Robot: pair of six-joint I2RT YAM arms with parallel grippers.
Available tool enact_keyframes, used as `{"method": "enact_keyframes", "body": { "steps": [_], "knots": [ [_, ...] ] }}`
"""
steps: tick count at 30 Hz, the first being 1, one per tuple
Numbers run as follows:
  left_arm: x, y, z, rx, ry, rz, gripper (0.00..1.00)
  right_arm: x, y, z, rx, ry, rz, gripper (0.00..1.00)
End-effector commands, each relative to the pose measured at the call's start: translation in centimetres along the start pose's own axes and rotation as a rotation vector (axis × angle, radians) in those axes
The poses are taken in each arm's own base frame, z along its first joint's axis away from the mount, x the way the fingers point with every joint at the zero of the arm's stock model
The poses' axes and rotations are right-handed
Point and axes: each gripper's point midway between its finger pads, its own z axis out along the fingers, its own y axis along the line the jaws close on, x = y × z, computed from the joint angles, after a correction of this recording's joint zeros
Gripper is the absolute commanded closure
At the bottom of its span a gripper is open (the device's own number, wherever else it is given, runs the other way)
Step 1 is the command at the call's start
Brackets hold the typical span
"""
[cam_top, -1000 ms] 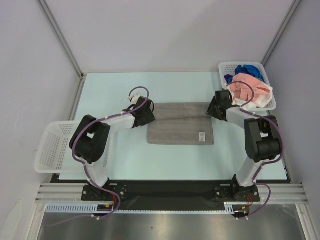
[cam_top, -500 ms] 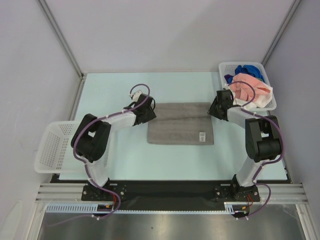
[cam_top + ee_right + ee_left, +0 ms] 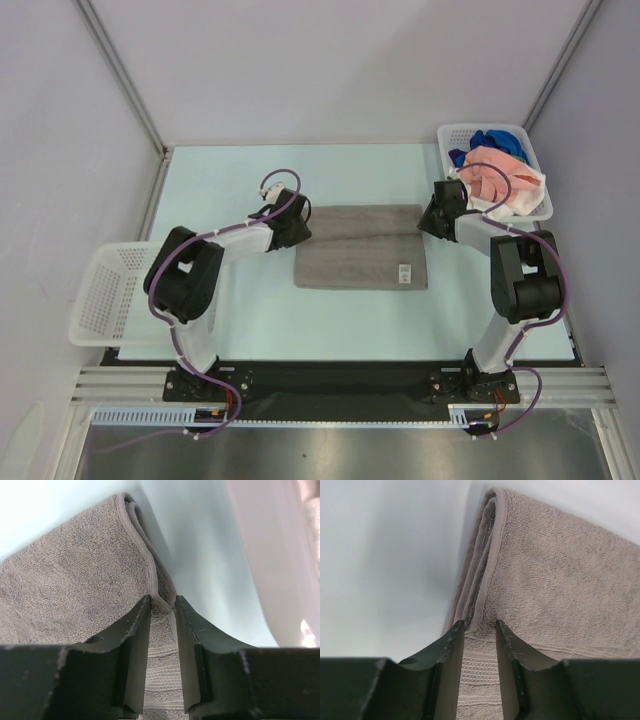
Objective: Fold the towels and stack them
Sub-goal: Fold the towel
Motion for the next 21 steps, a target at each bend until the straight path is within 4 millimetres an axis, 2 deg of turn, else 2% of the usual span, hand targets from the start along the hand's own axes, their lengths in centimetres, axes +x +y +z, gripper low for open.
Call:
{"method": "enact_keyframes", "body": {
  "steps": [1, 3, 7, 13, 17, 21],
  "knots": [
    [-1.4, -1.0, 0.2, 0.014, -0.029, -0.002, 0.65, -1.6, 0.7, 0.2, -0.016, -0.039, 0.002, 0.70],
    [-1.4, -1.0, 0.2, 0.013, -0.032, 0.000, 0.68, -1.5, 0.7, 0.3, -0.014, -0.037, 0.002, 0.72],
    [-1.4, -1.0, 0.3, 0.011, -0.031, 0.002, 0.73, -1.5, 0.6, 0.3, -0.013, -0.035, 0.003, 0.86],
    [-2.2, -1.3, 0.0, 0.012, -0.046, 0.021, 0.88, -1.9, 1.0, -0.2, -0.020, -0.037, -0.014, 0.99],
    [-3.0, -1.8, -0.3, 0.017, -0.055, 0.045, 1.00, -2.8, 1.3, -1.0, -0.028, -0.051, -0.017, 1.00],
    [-3.2, -1.8, -0.5, 0.018, -0.058, 0.062, 1.00, -3.2, 1.5, -1.8, -0.034, -0.058, -0.019, 1.00]
  ]
}}
